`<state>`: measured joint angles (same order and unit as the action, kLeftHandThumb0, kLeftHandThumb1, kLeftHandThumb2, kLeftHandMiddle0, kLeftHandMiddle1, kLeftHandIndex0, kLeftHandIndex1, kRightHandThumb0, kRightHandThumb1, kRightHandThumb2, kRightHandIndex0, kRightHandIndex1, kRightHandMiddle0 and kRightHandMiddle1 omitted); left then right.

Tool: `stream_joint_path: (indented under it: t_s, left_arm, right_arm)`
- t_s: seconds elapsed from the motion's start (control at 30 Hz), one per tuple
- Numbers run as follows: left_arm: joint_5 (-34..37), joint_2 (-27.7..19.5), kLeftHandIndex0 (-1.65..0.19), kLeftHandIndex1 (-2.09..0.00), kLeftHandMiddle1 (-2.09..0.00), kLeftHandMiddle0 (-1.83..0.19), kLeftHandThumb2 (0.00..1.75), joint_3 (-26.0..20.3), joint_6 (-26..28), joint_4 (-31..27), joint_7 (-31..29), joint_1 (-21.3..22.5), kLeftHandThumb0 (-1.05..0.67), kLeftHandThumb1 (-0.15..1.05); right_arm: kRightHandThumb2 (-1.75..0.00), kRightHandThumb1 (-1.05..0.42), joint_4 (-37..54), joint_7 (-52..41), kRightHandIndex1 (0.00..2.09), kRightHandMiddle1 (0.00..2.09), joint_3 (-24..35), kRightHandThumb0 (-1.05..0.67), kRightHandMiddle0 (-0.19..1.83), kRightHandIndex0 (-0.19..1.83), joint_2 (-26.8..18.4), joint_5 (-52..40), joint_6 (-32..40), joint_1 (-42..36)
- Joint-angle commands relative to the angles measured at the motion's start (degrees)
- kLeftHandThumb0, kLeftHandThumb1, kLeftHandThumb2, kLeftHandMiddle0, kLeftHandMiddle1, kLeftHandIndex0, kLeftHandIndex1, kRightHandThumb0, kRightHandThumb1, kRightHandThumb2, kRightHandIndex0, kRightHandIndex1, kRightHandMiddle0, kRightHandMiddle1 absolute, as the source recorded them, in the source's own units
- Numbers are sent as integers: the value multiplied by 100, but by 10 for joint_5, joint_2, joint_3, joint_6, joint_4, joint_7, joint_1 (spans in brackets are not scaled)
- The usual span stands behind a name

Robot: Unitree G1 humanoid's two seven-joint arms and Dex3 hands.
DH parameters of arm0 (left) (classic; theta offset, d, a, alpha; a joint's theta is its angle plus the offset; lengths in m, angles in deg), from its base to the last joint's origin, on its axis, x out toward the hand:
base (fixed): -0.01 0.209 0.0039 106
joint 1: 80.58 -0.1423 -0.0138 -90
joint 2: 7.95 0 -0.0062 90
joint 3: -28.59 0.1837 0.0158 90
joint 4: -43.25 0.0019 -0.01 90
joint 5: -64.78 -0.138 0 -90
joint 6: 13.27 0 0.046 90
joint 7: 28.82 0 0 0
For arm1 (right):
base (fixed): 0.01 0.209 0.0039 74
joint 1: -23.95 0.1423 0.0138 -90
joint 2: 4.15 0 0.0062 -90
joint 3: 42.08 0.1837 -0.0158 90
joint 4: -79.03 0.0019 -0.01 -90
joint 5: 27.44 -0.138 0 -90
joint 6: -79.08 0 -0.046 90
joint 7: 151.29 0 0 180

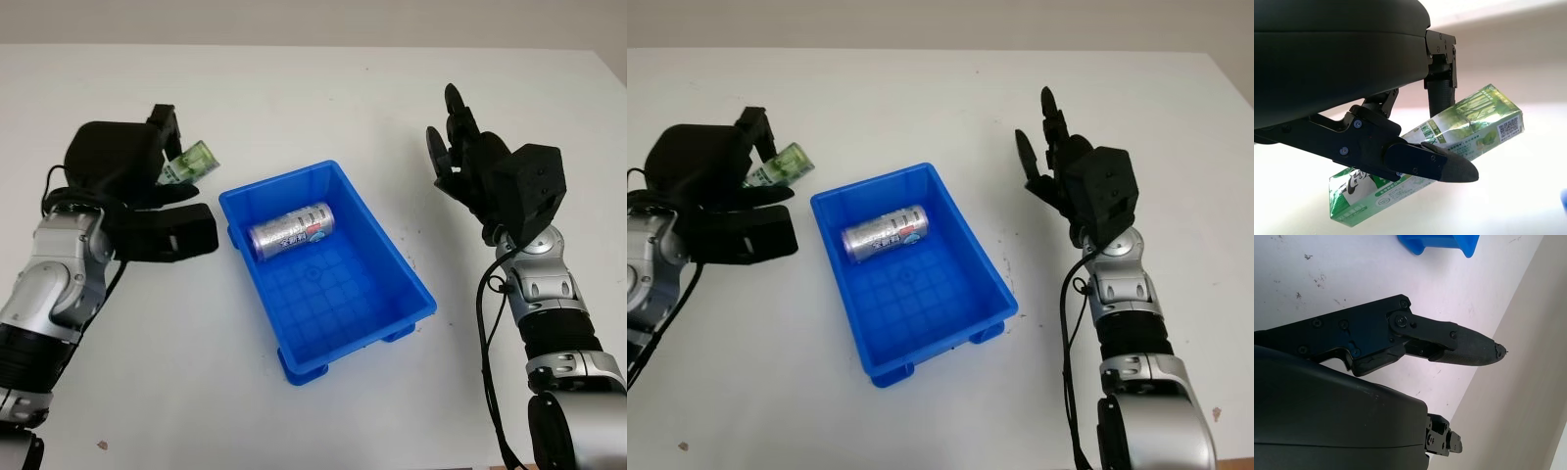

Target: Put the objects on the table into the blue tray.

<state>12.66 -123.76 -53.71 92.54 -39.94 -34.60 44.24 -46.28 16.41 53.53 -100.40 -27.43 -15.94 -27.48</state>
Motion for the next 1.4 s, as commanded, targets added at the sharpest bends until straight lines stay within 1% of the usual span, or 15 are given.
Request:
stream_joint_path:
  t_s: [0.0, 0.17, 0.27, 0.3, 0.37, 0.4, 0.47, 0.57, 0.7, 0.93, 1.13, 1.23, 1.3, 1.33, 1.37]
  left_arm:
    - [-3, -12, -25, -192, -209, -65, 17, -15, 8, -14, 6, 22, -32, 105]
    - [36, -8, -33, -168, -209, -75, 17, -42, 0, -46, -7, 51, -32, 105]
    - [132, 14, -41, -143, -209, -62, 18, -70, 10, -123, -90, 62, -30, 105]
    - [180, 24, -38, -160, -209, -58, 19, -83, 11, -146, -120, 63, -26, 105]
    - [266, 40, -27, -133, -209, -50, 23, -100, 7, -182, -168, 62, -23, 105]
    - [293, 44, -30, -136, -209, -51, 26, -104, 7, -191, -183, 62, -23, 105]
    - [372, 57, -30, -182, -209, -62, 31, -105, 22, -209, -238, 73, -22, 105]
    - [436, 65, -43, -204, -209, -68, 33, -97, 60, -227, -284, 85, -20, 105]
    - [511, 98, -70, -209, -209, -107, 36, -80, 151, -257, -315, 104, -24, 105]
    - [601, 123, -103, -209, -209, -139, 49, -39, 324, -292, -330, 129, -27, 105]
    - [601, 110, -113, -209, -209, -152, 51, -6, 337, -291, -327, 110, -29, 105]
    - [605, 102, -110, -209, -209, -152, 52, -2, 330, -282, -336, 105, -28, 105]
    - [606, 95, -95, -209, -209, -144, 45, 3, 345, -284, -334, 106, -28, 105]
    - [606, 89, -65, -209, -209, -128, 42, 7, 362, -288, -334, 109, -30, 105]
    - [607, 85, -15, -209, -209, -72, 36, 10, 375, -291, -334, 112, -34, 105]
  right_arm:
    - [-64, -105, 0, -2, 1, 5, 6, -74, -19, -19, 1, -5, -8, -8]
    - [-63, -105, 2, -4, 0, 4, 4, -75, -19, -19, 0, -7, -6, -9]
    - [-62, -105, 7, -1, 1, 5, 5, -76, -19, -19, 1, -8, 7, -10]
    - [-62, -105, 9, 0, 1, 5, 4, -76, -19, -19, 1, -7, 11, -10]
    - [-61, -105, 12, -1, 1, 5, 3, -76, -19, -19, 1, -7, 12, -11]
    - [-62, -105, 12, -1, 1, 5, 3, -76, -19, -19, 1, -6, 12, -11]
    - [-62, -105, 14, -1, 1, 4, 3, -76, -19, -19, 2, -7, 12, -12]
    - [-62, -105, 16, 1, 1, 4, 3, -77, -19, -19, 4, -6, 9, -14]
    - [-63, -105, 15, 1, 1, 4, -1, -77, -19, -19, 2, -1, 7, -14]
    - [-64, -105, 24, 5, 0, 4, 2, -73, -19, -19, 8, -7, 9, -21]
    - [-63, -105, 26, 6, 1, 4, 3, -73, -19, -19, 8, -7, 6, -26]
    - [-64, -105, 28, 7, 0, 3, 6, -73, -19, -19, 9, -9, 11, -28]
    - [-63, -105, 26, 6, 0, 3, 7, -73, -19, -19, 9, -10, 10, -29]
    - [-63, -105, 26, 6, 0, 3, 6, -74, -19, -19, 9, -10, 9, -29]
    - [-63, -105, 25, 7, 0, 3, 6, -74, -19, -19, 9, -10, 9, -29]
